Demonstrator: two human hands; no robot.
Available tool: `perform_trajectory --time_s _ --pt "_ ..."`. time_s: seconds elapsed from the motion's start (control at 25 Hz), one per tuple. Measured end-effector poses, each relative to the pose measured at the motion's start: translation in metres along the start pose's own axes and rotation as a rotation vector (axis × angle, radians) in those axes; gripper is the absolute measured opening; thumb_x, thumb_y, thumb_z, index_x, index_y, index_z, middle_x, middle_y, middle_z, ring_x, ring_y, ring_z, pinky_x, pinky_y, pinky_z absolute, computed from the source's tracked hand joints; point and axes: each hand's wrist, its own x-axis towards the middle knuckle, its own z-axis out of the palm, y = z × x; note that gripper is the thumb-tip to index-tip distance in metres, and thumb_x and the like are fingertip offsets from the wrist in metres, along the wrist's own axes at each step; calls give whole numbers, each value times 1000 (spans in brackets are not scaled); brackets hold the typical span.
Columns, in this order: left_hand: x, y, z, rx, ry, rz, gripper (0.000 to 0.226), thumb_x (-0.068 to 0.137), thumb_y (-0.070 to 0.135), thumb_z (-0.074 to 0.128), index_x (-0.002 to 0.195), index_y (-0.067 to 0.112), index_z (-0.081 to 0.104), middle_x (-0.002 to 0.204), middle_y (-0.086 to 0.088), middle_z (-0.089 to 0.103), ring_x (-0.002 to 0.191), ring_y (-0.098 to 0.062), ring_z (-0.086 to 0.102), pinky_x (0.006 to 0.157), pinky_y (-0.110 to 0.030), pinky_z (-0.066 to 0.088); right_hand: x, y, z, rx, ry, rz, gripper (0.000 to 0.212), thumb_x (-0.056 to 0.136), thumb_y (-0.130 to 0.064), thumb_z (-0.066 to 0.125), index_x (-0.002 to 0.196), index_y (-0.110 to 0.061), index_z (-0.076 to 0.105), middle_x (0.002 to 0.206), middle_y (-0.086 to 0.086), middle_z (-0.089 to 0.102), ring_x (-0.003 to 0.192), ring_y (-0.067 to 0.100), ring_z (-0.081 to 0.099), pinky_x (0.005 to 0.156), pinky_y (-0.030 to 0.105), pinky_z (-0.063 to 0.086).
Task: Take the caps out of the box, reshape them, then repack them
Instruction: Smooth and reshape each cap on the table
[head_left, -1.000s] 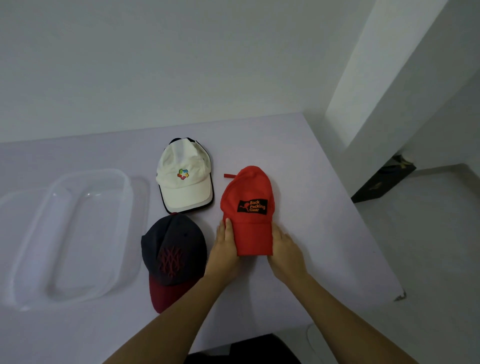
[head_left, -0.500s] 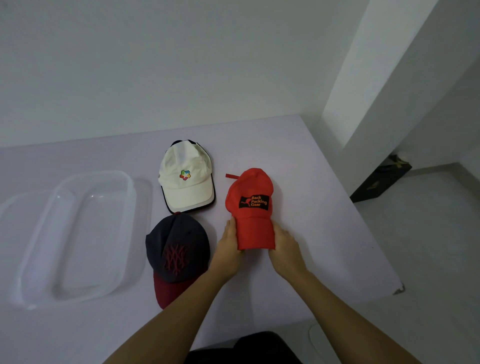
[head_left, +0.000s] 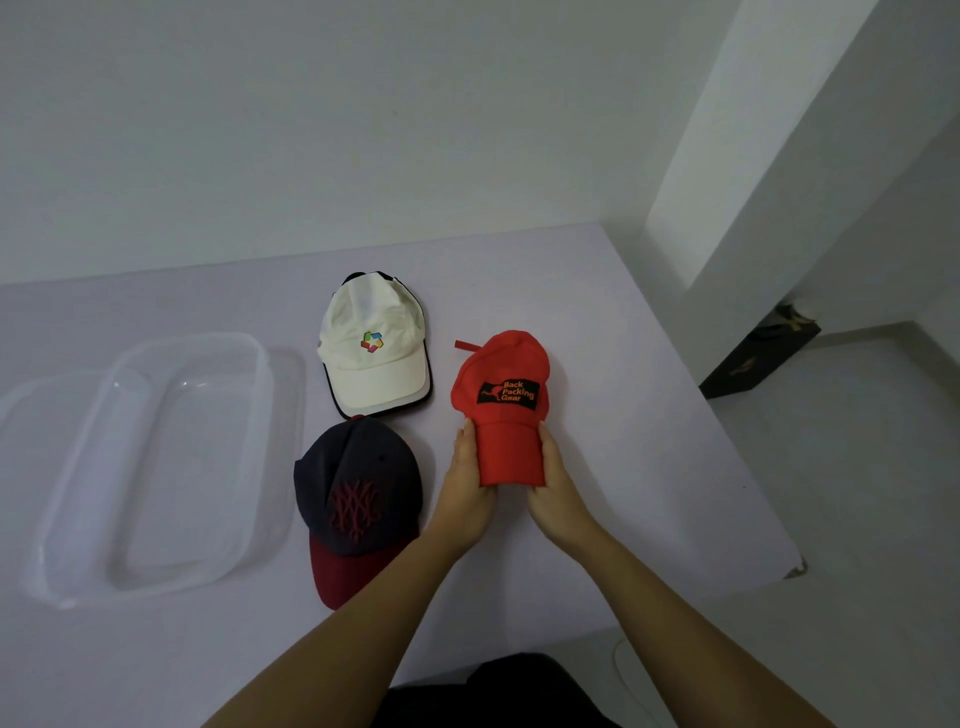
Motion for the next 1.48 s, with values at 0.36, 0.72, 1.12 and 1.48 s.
perform_trajectory --time_s 0.36,0.72,1.12,1.48 --pt "-4 7 -4 -107 -61 30 63 99 11 38 149 18 0 152 -6 27 125 -5 33 103 -20 28 3 1 0 15 -58 -83 69 97 -21 45 145 -33 -2 149 -12 17 135 3 27 114 30 27" --pt "-2 -5 -32 317 -431 2 94 83 -3 47 147 16 -19 157 -8 -20 147 -25 -6 120 -38 16 -7 68 -38 -799 61 -259 101 85 3 51 137 -60 -8 158 11 12 140 33 26 112 50 32" --pt "45 24 -58 -306 -136 -76 58 91 30 58 141 16 32 139 -2 48 122 -17 51 100 -32 45 -18 69 -44 -1179 173 -601 124 60 -13 85 149 -32 1 157 6 8 135 27 28 102 54 24" --pt "52 35 -61 -323 -85 -138 39 91 42 53 98 6 65 87 -5 68 77 -14 63 68 -21 50 -9 77 -42 -925 152 -443 111 63 19 62 147 -33 12 153 0 20 140 15 19 115 49 26"
